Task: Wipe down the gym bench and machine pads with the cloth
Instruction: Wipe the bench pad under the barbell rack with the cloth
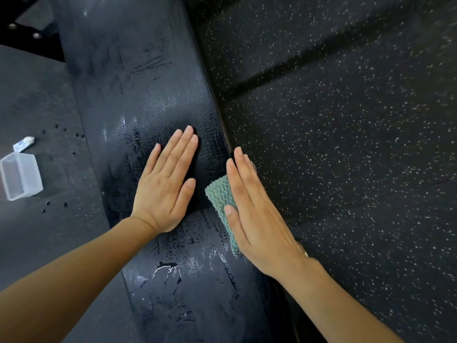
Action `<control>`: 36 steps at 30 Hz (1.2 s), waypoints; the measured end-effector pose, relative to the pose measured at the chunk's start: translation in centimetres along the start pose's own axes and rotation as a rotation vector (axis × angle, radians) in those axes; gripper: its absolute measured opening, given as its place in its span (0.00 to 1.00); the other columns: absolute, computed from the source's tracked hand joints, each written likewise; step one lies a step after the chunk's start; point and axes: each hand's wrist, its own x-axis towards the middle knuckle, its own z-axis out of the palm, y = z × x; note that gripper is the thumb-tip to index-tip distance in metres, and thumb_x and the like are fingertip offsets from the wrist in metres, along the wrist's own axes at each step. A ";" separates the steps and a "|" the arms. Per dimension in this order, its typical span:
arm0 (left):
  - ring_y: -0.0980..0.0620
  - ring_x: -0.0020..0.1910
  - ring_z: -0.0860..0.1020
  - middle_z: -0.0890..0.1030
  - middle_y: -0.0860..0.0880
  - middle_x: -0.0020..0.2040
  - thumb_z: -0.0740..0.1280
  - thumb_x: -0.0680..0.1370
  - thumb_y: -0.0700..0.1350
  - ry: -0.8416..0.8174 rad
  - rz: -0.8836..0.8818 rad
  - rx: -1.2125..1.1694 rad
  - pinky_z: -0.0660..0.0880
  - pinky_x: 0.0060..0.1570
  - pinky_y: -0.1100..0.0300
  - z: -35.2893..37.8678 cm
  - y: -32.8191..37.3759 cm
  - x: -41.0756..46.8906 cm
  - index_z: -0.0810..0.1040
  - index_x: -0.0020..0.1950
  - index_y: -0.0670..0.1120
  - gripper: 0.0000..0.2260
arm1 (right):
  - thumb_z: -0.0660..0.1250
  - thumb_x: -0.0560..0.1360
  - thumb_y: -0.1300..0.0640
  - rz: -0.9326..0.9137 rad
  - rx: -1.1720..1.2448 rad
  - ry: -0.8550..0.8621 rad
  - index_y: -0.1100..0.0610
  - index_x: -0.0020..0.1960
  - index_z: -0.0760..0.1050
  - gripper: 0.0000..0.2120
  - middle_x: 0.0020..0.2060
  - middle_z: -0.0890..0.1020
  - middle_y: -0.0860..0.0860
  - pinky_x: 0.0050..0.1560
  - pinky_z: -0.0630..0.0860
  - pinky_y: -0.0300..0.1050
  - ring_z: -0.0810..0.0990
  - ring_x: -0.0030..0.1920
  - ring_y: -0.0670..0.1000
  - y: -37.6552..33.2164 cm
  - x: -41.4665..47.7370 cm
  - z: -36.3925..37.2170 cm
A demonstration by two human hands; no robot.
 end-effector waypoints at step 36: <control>0.49 0.81 0.49 0.46 0.53 0.82 0.43 0.84 0.55 -0.078 -0.062 -0.041 0.44 0.78 0.51 -0.4 0.1 0.2 0.45 0.81 0.48 0.27 | 0.53 0.84 0.60 -0.036 0.164 -0.004 0.62 0.80 0.45 0.28 0.80 0.43 0.54 0.79 0.50 0.52 0.40 0.80 0.50 0.5 10.0 -1.6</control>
